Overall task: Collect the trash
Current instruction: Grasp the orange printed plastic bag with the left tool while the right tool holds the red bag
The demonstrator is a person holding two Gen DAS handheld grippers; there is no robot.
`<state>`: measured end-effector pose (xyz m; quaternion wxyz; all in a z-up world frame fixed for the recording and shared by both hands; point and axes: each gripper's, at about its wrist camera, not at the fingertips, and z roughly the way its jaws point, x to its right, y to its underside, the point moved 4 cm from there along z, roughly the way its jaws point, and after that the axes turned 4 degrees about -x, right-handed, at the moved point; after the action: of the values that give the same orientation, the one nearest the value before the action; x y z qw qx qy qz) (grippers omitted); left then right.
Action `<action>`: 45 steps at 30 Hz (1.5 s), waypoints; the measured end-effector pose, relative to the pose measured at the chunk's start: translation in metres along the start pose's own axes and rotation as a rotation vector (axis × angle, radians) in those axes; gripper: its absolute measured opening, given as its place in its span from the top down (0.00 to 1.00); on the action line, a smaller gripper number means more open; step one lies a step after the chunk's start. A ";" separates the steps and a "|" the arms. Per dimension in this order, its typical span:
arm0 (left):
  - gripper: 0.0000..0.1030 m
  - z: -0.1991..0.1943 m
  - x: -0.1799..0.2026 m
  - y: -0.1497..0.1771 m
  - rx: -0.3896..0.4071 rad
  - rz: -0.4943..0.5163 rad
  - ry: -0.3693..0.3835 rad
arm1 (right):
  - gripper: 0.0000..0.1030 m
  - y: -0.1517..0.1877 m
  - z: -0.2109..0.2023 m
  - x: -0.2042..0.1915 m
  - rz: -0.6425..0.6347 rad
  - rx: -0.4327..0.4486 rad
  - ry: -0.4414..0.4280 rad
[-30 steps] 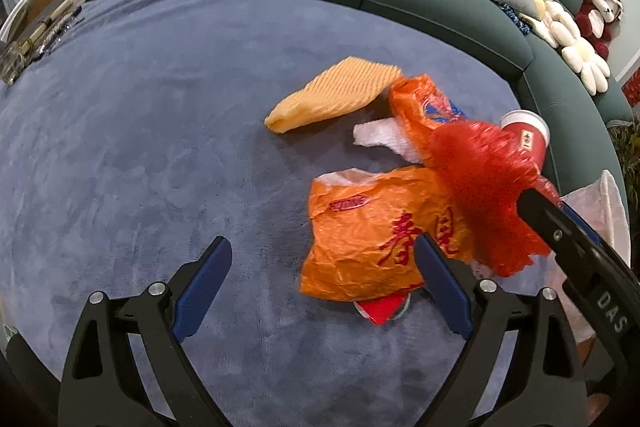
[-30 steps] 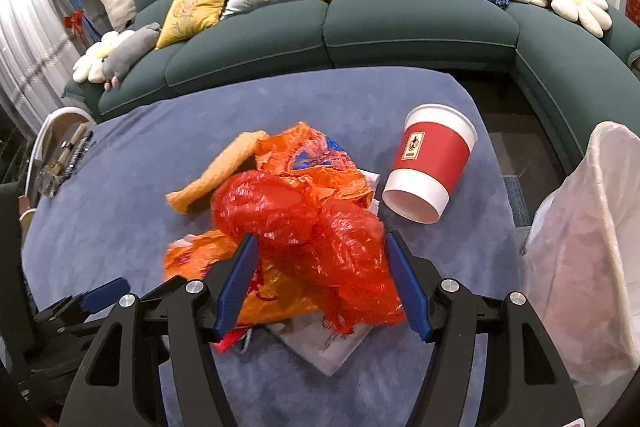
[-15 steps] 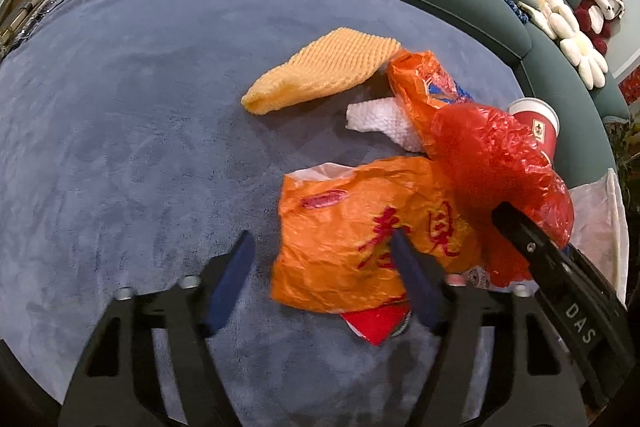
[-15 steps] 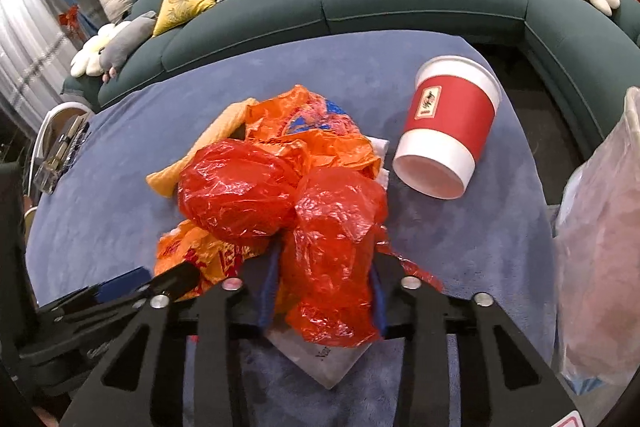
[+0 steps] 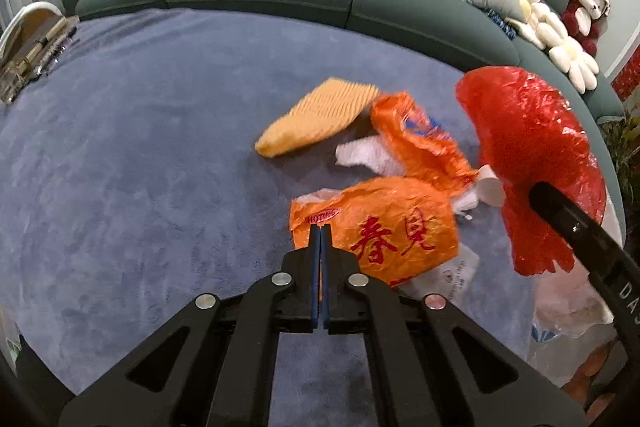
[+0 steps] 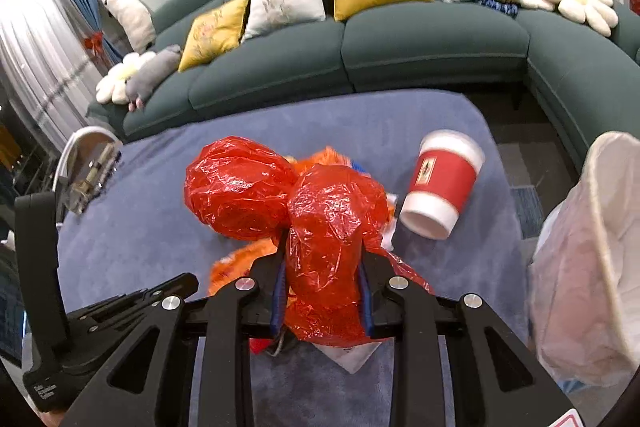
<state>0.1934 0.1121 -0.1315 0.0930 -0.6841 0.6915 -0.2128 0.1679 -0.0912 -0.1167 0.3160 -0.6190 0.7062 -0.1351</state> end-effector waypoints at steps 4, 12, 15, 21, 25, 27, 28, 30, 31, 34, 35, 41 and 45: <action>0.99 -0.014 0.007 0.000 0.009 -0.002 0.041 | 0.74 -0.007 -0.022 0.006 0.009 0.040 0.011; 0.40 -0.004 0.043 0.014 0.011 0.095 0.022 | 0.74 0.001 -0.042 0.035 0.050 0.050 0.048; 0.32 0.013 0.059 0.015 -0.011 0.125 0.001 | 0.74 0.005 -0.041 0.049 0.079 0.045 0.058; 0.15 0.052 0.074 0.009 -0.055 0.100 -0.022 | 0.74 0.007 -0.031 0.069 0.111 0.027 0.068; 0.12 0.078 0.079 0.010 -0.100 0.117 -0.073 | 0.74 0.009 -0.022 0.077 0.129 0.014 0.066; 0.13 0.086 0.079 0.008 -0.109 0.119 -0.088 | 0.74 0.009 -0.016 0.077 0.132 0.008 0.064; 0.14 0.086 0.079 0.007 -0.101 0.121 -0.091 | 0.74 0.009 -0.015 0.076 0.133 0.006 0.063; 0.28 0.084 0.081 0.006 -0.097 0.129 -0.071 | 0.74 0.009 -0.011 0.077 0.135 0.000 0.059; 0.35 0.081 0.081 0.007 -0.101 0.141 -0.052 | 0.74 0.010 -0.009 0.077 0.136 -0.003 0.057; 0.57 0.071 0.079 0.007 -0.088 0.150 -0.026 | 0.74 0.012 -0.005 0.076 0.138 -0.012 0.052; 0.68 0.068 0.077 0.007 -0.088 0.144 -0.019 | 0.74 0.013 -0.004 0.075 0.139 -0.015 0.049; 0.86 0.047 0.053 0.004 -0.080 0.052 0.042 | 0.74 0.016 -0.007 0.070 0.130 -0.012 0.036; 0.88 0.023 0.048 0.003 -0.037 0.041 0.052 | 0.74 0.017 -0.015 0.064 0.125 -0.003 0.028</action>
<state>0.1980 0.0614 -0.1451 0.0668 -0.6654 0.7115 -0.2157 0.1431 -0.1520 -0.1329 0.3128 -0.5725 0.7479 -0.1225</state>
